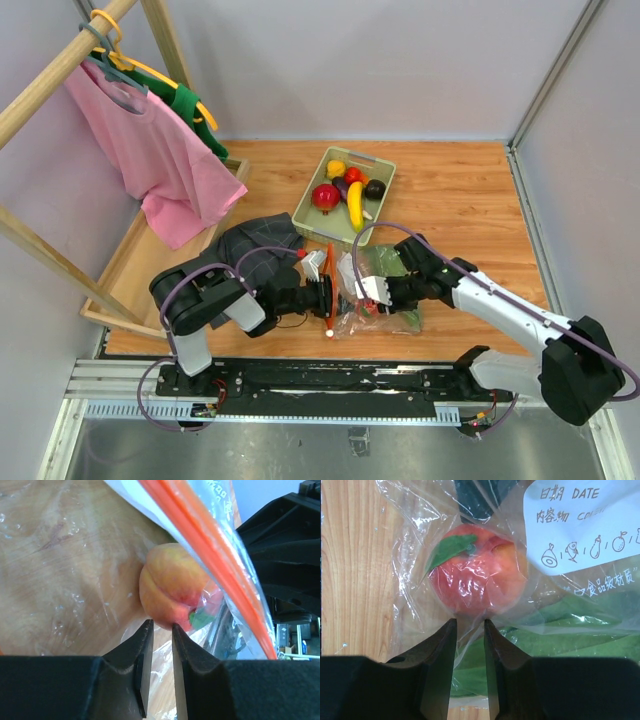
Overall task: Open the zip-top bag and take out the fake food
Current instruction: Pick up the fake fruit from the zipper food storage bag.
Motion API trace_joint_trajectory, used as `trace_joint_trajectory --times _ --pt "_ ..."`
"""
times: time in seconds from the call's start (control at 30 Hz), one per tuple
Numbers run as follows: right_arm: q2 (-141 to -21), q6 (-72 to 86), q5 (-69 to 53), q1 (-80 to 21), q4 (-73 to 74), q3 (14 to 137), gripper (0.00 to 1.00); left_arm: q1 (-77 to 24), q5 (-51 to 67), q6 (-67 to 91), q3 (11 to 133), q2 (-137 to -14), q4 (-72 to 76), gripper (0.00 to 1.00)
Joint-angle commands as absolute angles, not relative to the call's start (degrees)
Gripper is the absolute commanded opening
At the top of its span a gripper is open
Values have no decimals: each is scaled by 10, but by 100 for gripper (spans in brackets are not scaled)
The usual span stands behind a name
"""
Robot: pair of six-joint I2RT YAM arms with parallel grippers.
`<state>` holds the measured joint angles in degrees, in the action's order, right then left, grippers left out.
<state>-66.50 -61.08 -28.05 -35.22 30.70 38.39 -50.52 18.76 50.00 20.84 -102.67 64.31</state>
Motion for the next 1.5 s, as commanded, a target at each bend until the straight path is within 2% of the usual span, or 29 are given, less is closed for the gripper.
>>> trace_joint_trajectory --times 0.0,0.33,0.53,0.83,1.47 --pt "-673 -587 -268 -373 289 383 27 -515 191 501 208 -1034 694 29" --pt "-680 -565 -271 -379 288 391 21 -519 209 520 206 -1062 746 55" --pt "-685 -554 -280 -379 288 394 19 -521 208 529 196 -1061 777 67" --pt "-688 -535 -305 -379 288 402 16 -527 185 519 211 -1054 724 85" --pt "-735 -487 -346 -374 288 430 4 -541 146 516 240 -1085 711 88"
